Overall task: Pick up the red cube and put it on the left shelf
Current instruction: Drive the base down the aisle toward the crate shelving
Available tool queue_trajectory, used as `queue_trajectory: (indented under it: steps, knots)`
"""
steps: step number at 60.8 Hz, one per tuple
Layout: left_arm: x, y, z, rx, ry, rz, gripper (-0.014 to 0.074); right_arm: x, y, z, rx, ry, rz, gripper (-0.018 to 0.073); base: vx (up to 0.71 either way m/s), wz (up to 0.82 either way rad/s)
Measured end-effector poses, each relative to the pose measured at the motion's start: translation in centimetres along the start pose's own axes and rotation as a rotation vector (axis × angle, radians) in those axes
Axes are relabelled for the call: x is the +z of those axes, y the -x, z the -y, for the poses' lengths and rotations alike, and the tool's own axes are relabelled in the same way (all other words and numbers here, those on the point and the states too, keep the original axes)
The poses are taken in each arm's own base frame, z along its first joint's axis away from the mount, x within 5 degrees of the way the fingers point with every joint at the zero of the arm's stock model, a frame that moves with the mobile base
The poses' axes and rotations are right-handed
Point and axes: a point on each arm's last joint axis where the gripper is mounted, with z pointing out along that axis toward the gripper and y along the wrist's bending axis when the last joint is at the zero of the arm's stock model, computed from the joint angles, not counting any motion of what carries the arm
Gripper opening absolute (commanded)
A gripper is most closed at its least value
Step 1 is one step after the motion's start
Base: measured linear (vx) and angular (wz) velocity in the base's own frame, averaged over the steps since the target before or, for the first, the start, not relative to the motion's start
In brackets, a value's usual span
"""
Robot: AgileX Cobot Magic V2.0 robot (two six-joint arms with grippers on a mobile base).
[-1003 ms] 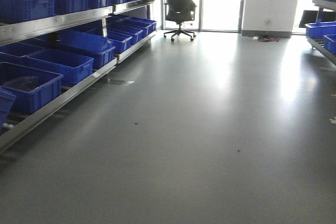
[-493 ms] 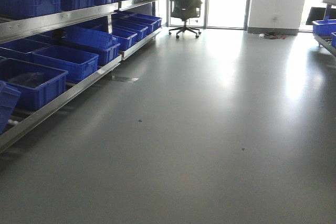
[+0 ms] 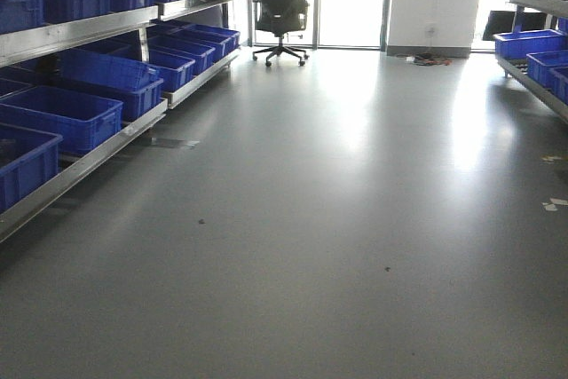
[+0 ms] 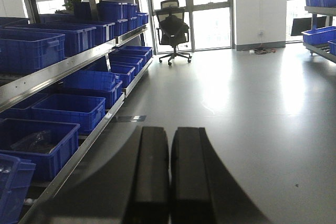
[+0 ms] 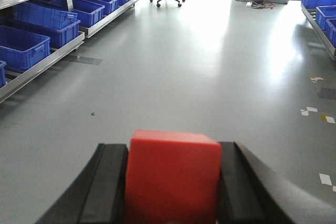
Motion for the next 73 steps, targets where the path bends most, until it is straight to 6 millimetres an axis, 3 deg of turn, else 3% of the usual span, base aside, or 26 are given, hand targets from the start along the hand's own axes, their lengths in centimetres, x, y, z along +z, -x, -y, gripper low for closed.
queue_trajectory:
  steps: [73]
  knots:
    - [0.0,0.0,0.0,0.0,0.0,0.0,0.0106,0.02,-0.08,0.0,0.0,0.0,-0.002,0.0067,0.52,-0.03]
